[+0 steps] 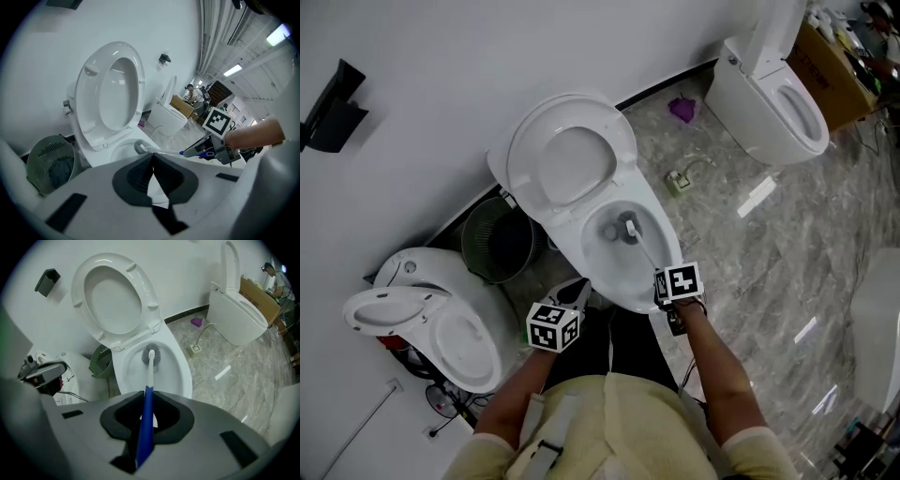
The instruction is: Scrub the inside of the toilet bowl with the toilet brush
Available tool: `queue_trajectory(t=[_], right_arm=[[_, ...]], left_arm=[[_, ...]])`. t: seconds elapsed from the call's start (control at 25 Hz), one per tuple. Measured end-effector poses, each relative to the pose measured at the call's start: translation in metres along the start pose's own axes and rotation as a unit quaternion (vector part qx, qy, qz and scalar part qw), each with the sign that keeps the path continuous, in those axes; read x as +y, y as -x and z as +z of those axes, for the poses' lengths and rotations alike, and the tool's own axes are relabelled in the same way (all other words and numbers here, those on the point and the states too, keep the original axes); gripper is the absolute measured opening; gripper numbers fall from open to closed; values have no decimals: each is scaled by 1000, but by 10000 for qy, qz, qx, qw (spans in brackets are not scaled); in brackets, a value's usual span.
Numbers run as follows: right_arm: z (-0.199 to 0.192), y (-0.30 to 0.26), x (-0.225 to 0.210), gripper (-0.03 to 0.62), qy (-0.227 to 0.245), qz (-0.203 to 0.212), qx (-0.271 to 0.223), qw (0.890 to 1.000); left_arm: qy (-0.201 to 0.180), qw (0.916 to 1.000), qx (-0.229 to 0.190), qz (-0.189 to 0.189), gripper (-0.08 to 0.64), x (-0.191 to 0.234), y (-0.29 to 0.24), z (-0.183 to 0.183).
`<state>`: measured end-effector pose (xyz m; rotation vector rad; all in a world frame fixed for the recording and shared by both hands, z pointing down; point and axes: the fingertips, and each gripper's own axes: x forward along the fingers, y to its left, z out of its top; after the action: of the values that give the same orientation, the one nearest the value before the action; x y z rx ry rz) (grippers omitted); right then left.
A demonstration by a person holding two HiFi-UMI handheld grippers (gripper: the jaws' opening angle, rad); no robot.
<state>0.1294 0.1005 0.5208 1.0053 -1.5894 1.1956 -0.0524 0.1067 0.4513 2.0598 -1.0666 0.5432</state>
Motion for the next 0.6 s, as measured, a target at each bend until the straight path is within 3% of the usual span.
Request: queue_trajectory(t=[0.6], right_arm=[[-1, 66, 10, 72, 358, -8, -374, 9987]], left_arm=[[-447, 9983, -88, -368, 12, -28, 16, 27]])
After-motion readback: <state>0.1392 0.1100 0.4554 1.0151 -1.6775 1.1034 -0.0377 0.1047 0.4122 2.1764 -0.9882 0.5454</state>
